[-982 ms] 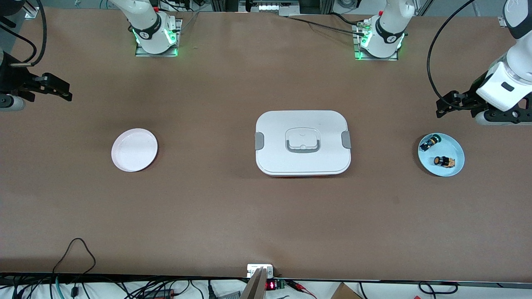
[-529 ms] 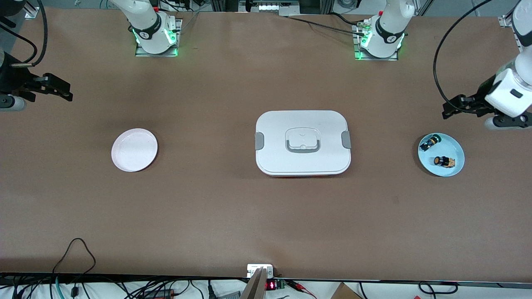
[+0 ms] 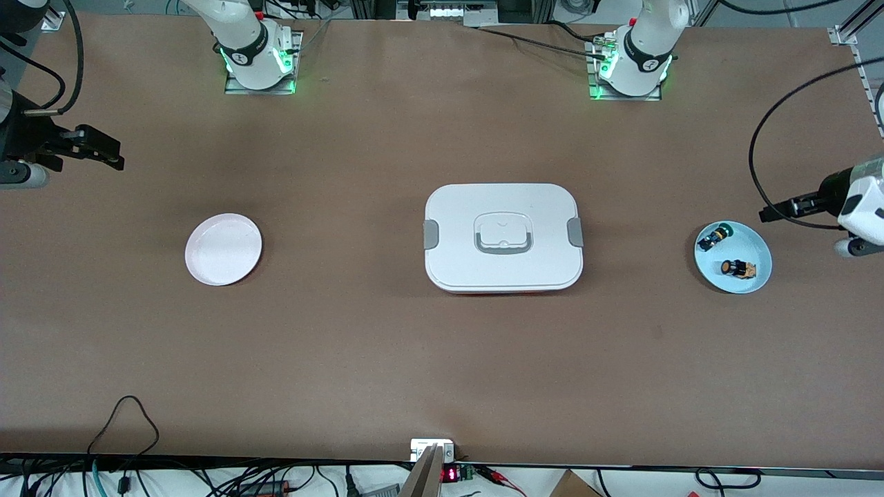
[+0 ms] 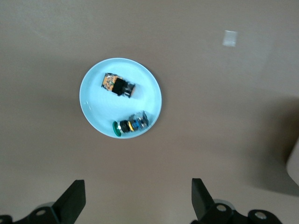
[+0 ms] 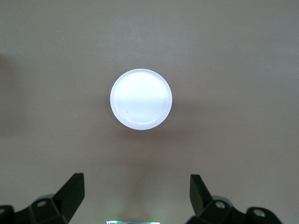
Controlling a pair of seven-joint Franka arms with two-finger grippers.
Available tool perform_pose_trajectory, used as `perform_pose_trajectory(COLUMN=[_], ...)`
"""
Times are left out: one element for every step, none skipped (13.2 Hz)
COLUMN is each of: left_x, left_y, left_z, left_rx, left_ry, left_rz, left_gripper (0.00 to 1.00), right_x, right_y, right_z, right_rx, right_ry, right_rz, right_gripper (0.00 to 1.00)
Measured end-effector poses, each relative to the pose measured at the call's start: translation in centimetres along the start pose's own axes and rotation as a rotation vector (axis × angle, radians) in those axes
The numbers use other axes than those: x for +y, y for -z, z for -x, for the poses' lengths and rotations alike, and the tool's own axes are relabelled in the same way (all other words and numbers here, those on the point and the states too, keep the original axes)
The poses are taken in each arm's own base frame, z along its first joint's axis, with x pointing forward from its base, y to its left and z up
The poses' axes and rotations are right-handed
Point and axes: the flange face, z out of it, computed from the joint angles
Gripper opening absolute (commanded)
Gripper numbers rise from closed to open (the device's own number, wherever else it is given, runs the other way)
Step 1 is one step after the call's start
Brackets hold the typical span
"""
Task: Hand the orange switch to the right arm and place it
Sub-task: 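Move the left gripper down over the orange switch in the blue dish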
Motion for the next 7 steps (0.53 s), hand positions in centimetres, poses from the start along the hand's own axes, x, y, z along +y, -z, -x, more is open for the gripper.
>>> perform_pose_trajectory(left_x=[-0.7, -1.1, -1.5, -2.0, -2.6, -3.1, -3.5], left_y=[-1.3, -2.3, -3.3, -4.5, -6.2, -8.2, -10.1], left_z=[-1.0, -1.8, -2.4, -2.8, -2.9, -2.8, -2.8], left_rx=[0.014, 0.038, 0.063, 0.085, 0.1, 0.103, 0.103], left_ry=[-0.01, -0.034, -0.051, -0.052, -0.052, -0.047, -0.043], left_rz=[0.0, 0.001, 0.001, 0.002, 0.003, 0.005, 0.006], left_gripper=[1.0, 1.0, 1.0, 1.0, 1.0, 1.0, 1.0], right_x=[0.0, 0.0, 0.0, 0.0, 0.0, -0.1, -0.1], right_y=[-0.1, -0.2, -0.3, -0.3, -0.4, -0.5, -0.6], right_z=[0.0, -0.1, -0.2, -0.2, -0.2, -0.3, -0.3], right_rx=[-0.002, -0.004, -0.005, -0.006, -0.008, -0.009, -0.011], right_ry=[0.0, 0.0, 0.001, 0.001, 0.001, 0.001, 0.001], right_rz=[0.0, 0.0, 0.0, 0.0, 0.0, 0.0, 0.0], right_gripper=[1.0, 1.0, 1.0, 1.0, 1.0, 1.0, 1.0])
